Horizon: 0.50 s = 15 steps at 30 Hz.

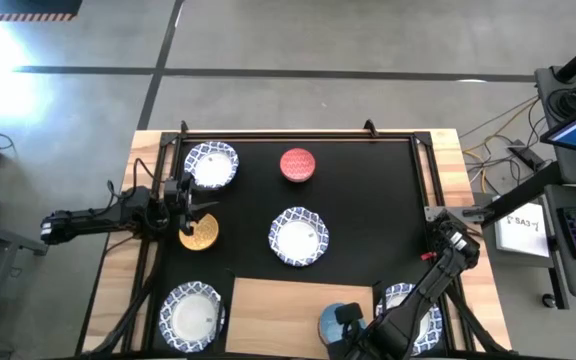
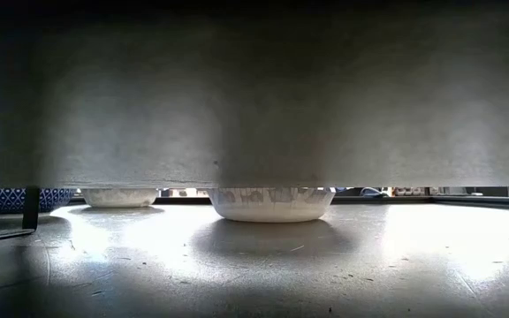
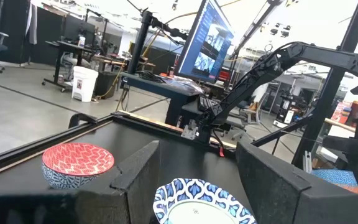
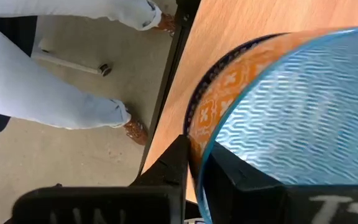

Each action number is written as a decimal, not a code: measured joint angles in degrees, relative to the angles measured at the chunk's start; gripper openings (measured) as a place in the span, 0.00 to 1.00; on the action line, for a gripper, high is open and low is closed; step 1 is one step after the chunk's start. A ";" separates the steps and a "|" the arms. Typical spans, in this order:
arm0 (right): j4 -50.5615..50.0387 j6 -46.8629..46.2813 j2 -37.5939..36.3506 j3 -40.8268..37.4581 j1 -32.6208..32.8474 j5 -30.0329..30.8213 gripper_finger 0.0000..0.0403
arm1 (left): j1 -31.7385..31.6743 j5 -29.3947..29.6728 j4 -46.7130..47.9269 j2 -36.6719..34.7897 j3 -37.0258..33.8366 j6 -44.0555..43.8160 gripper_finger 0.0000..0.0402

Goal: Place and stack bowls onto a shelf
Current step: Stack the small light blue bowl on top of the small blue bowl on the shelf

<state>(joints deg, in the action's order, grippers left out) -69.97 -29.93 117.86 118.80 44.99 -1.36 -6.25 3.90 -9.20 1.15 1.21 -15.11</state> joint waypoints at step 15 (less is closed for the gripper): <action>0.03 1.02 -0.19 6.30 -0.02 0.54 0.28 | -0.01 -0.02 0.01 0.00 0.00 0.00 0.48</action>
<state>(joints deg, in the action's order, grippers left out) -69.94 -28.91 117.67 125.10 44.97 -0.82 -6.26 3.88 -9.19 1.15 1.21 -15.11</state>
